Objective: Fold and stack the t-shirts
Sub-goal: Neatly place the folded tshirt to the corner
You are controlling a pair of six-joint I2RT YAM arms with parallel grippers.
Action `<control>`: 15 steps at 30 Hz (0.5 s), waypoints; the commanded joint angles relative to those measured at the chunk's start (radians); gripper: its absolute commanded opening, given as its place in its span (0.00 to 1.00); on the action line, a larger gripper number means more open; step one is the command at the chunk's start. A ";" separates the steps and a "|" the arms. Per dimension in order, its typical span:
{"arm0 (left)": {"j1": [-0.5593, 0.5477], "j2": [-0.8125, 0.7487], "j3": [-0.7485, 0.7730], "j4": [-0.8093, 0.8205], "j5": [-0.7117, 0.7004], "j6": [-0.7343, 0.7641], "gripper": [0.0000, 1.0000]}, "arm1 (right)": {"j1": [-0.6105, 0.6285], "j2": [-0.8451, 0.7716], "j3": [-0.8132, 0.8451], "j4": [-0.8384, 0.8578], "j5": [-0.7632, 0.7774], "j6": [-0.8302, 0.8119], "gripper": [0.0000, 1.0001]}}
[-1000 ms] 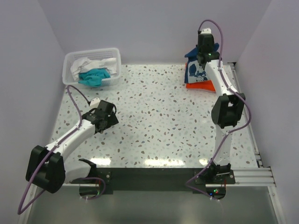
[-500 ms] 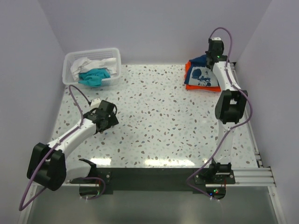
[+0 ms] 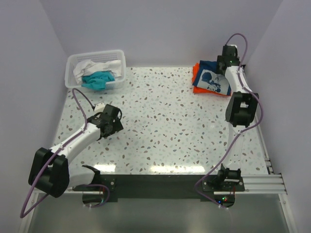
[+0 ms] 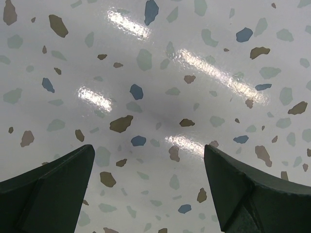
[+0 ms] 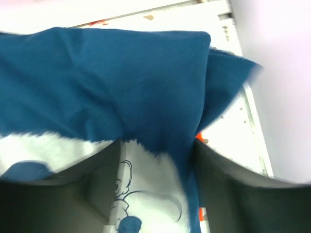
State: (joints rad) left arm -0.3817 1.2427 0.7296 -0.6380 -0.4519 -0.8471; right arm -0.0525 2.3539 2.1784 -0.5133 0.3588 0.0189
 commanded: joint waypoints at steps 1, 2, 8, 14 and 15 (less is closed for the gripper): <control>0.006 0.001 0.047 -0.011 -0.036 -0.020 1.00 | -0.020 -0.001 0.029 0.053 0.058 0.033 0.70; 0.006 0.004 0.048 -0.012 -0.034 -0.020 1.00 | -0.021 -0.002 0.029 0.061 0.080 0.032 0.74; 0.006 0.012 0.051 -0.011 -0.031 -0.018 1.00 | -0.029 -0.050 0.017 0.068 0.086 0.072 0.99; 0.006 0.008 0.047 -0.003 -0.022 -0.017 1.00 | -0.026 -0.148 -0.095 0.131 -0.191 0.105 0.99; 0.006 0.006 0.044 0.000 -0.021 -0.014 1.00 | -0.024 -0.159 -0.098 0.130 -0.240 0.108 0.99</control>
State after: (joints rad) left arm -0.3817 1.2503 0.7444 -0.6456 -0.4534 -0.8528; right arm -0.0841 2.3066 2.0956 -0.4477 0.2836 0.0849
